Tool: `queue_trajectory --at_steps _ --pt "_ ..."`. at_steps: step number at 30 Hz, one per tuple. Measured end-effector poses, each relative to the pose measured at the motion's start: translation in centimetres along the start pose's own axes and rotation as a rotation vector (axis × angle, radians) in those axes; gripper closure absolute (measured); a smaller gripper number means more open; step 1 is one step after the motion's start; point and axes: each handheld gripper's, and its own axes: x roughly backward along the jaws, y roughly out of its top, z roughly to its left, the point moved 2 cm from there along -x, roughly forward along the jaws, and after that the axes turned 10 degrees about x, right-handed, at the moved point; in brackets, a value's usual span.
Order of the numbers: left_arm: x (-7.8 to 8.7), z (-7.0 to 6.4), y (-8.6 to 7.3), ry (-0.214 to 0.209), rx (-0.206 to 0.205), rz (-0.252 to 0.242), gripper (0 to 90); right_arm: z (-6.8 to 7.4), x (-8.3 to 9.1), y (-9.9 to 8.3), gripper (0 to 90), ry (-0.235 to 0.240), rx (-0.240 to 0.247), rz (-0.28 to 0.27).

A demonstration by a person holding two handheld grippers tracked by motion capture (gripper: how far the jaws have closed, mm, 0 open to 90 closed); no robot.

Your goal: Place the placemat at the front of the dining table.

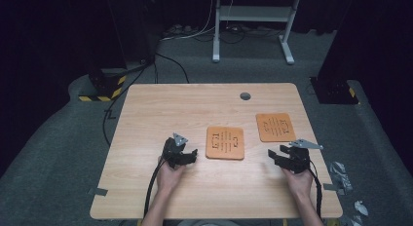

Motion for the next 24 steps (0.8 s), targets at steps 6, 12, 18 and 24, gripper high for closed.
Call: queue_trajectory --at_steps 6,12,18,24 --pt "0.0 0.0 0.0 0.001 0.001 0.000 24.9 -0.1 -0.8 -0.4 38.4 -0.027 0.027 0.039" --pt "0.0 0.0 0.0 0.000 0.001 0.000 24.9 -0.1 -1.2 -0.6 38.2 -0.045 0.056 0.068" --pt "0.0 0.0 0.0 0.000 0.000 0.000 24.9 0.0 -1.5 -0.7 37.9 -0.053 0.059 0.082" --pt "0.0 0.0 0.0 0.000 0.000 0.000 24.9 0.2 -1.8 -0.7 37.4 -0.059 0.078 0.100"
